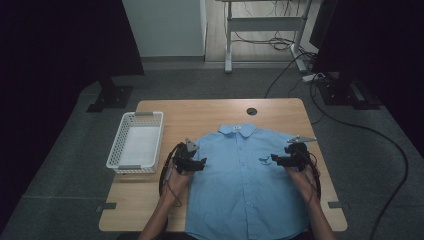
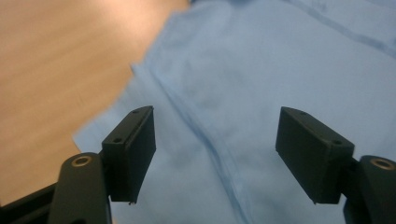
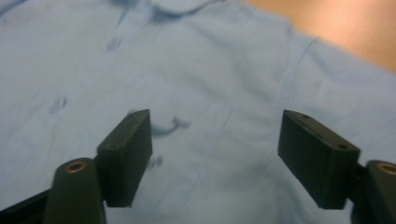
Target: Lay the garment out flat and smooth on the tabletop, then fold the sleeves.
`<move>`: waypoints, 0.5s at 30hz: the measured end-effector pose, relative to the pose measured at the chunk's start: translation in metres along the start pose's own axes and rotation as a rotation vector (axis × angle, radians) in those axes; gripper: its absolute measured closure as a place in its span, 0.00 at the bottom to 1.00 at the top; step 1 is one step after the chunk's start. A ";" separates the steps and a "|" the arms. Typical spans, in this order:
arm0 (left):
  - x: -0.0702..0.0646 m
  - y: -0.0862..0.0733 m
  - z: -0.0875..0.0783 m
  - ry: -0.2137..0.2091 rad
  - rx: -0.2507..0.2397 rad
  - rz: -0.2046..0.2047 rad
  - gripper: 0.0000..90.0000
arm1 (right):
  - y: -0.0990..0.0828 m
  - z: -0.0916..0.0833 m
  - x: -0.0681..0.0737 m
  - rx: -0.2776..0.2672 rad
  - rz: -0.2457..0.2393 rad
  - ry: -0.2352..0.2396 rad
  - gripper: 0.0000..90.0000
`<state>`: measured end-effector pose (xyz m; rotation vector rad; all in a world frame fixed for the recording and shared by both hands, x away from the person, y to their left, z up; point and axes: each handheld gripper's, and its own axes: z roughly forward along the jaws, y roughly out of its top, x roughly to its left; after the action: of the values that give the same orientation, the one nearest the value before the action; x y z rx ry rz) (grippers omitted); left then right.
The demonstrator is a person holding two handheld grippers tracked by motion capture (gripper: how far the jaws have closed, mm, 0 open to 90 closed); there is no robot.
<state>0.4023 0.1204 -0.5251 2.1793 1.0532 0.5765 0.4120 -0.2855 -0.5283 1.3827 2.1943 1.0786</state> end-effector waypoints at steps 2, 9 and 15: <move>-0.001 -0.011 0.005 0.002 0.019 -0.005 0.30 | -0.011 0.002 0.002 0.013 -0.007 0.003 0.26; 0.009 -0.027 0.012 -0.050 -0.015 -0.075 0.22 | -0.020 0.001 0.006 0.016 -0.030 0.010 0.23; 0.009 -0.029 0.010 -0.060 0.000 -0.066 0.16 | -0.010 0.001 0.022 0.003 -0.069 0.039 0.20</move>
<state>0.3988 0.1379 -0.5516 2.1398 1.0891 0.4776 0.3957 -0.2683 -0.5340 1.2876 2.2550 1.0870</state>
